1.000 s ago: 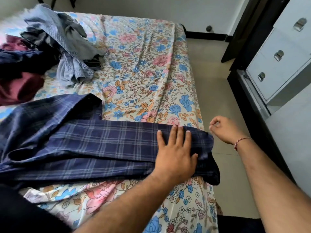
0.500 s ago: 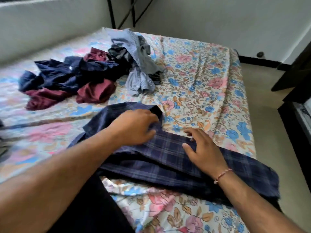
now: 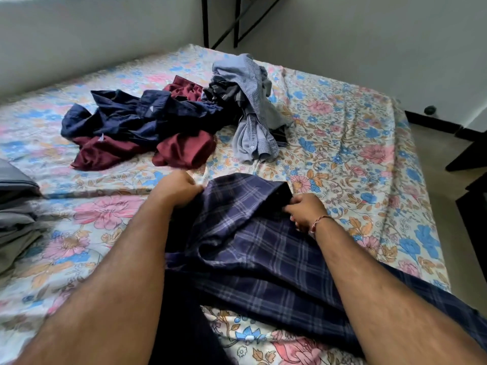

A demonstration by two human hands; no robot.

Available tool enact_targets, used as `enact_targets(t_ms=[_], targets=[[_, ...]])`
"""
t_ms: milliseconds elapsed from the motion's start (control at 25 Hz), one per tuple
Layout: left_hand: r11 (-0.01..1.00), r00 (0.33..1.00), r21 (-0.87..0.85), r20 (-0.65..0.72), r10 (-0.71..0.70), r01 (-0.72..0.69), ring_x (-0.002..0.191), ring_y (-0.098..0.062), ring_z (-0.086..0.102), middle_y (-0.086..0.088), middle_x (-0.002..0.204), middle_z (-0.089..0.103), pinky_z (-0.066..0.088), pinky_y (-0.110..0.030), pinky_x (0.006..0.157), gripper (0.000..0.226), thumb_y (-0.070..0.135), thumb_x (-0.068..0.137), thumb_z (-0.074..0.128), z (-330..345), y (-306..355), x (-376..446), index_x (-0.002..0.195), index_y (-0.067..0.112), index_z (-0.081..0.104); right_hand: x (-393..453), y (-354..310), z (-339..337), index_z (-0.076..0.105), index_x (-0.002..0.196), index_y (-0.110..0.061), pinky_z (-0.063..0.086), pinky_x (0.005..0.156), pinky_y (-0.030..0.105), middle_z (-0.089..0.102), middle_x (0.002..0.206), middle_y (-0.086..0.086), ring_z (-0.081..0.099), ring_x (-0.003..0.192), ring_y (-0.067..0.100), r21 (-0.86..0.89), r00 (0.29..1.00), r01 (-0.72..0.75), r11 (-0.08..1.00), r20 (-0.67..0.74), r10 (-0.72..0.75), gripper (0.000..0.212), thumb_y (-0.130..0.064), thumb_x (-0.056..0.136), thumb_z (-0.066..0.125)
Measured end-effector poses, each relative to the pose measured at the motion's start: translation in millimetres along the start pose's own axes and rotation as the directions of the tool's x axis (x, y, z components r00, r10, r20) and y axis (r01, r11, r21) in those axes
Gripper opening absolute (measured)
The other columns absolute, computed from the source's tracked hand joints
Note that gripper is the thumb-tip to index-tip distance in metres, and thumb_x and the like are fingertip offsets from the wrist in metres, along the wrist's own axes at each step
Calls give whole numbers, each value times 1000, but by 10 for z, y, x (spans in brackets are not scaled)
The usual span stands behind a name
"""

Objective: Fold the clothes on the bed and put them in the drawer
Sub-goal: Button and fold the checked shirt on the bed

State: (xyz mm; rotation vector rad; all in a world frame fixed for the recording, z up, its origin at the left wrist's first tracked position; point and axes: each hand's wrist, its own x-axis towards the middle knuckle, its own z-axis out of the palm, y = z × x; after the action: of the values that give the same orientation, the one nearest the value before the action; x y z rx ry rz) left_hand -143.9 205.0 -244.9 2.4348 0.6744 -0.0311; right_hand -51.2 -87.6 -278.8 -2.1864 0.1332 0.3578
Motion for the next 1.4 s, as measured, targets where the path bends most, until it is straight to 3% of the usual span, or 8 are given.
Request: enact_targets(t_ms=[120, 240, 480, 760, 960, 1120, 1280, 1400], targets=[[986, 995, -132, 9, 101, -99, 84, -26, 68, -5, 79, 70, 48, -32, 74, 21, 23, 97, 70, 48, -31, 41, 76, 16, 71, -53, -117, -166, 62, 110, -20, 51, 42, 22, 72, 87, 8, 70, 57, 18, 194, 923, 174, 965, -375, -91, 9, -17, 102, 59], [903, 956, -343, 41, 291, -260, 81, -13, 66, 2, 89, 74, 52, -30, 79, 17, 34, 94, 76, 50, 78, 2, 101, 19, 75, -290, -35, -489, 57, 110, -20, 62, 62, 29, 71, 104, 3, 76, 84, 21, 307, 779, 455, 836, -592, -207, 8, -16, 103, 56], [885, 875, -60, 133, 465, -461, 79, -14, 61, 5, 84, 69, 44, -29, 74, 12, 31, 98, 72, 162, 275, -78, 91, 22, 72, -997, 604, -1448, 74, 88, -17, 59, 82, 37, 76, 92, 6, 73, 93, 27, 650, 725, 611, 451, -689, 10, 16, -33, 84, 75], [723, 849, 461, 152, 506, -514, 127, -31, 50, -6, 135, 58, 42, -50, 107, 43, 41, 90, 64, 514, 707, -516, 132, 28, 63, -1668, 1992, -1531, 55, 113, -25, 57, 71, 36, 68, 98, 1, 68, 91, 16, 817, 831, 206, 539, -436, 345, 31, -1, 94, 61], [424, 521, 303, 544, 658, -853, 159, -26, 12, -3, 174, 13, 15, -54, 128, 88, 71, 92, 56, 974, 1026, -1169, 164, 34, 21, -1615, 2063, -1883, 75, 108, -10, 60, 83, 39, 79, 96, 5, 75, 87, 20, 618, 911, 6, 786, -327, 251, 29, -30, 88, 81], [485, 587, 366, 667, 458, -794, 159, -15, -17, 5, 172, -22, -9, -51, 128, 103, 84, 90, 42, 1112, 836, -1228, 163, 40, -14, -1615, 2038, -1998, 73, 107, -2, 64, 72, 34, 79, 92, 12, 75, 78, 20, 485, 951, 41, 873, -286, 114, 16, -3, 91, 73], [562, 630, 355, 649, 427, -747, 157, -11, -20, 8, 171, -24, -10, -52, 128, 97, 93, 84, 20, 1210, 828, -1194, 161, 46, -18, -1528, 2412, -2157, 73, 89, -17, 61, 72, 50, 74, 78, 14, 73, 75, 31, 249, 903, -14, 968, -412, 119, 41, -47, 66, 89], [532, 605, 339, 639, 474, -776, 157, -13, -23, 5, 170, -26, -11, -56, 127, 96, 93, 84, 11, 1516, 1033, -1391, 162, 43, -16, -1479, 2660, -2208, 66, 87, -28, 56, 82, 42, 70, 87, 0, 70, 87, 32, -1, 884, -185, 983, -436, 166, 31, -43, 67, 86]])
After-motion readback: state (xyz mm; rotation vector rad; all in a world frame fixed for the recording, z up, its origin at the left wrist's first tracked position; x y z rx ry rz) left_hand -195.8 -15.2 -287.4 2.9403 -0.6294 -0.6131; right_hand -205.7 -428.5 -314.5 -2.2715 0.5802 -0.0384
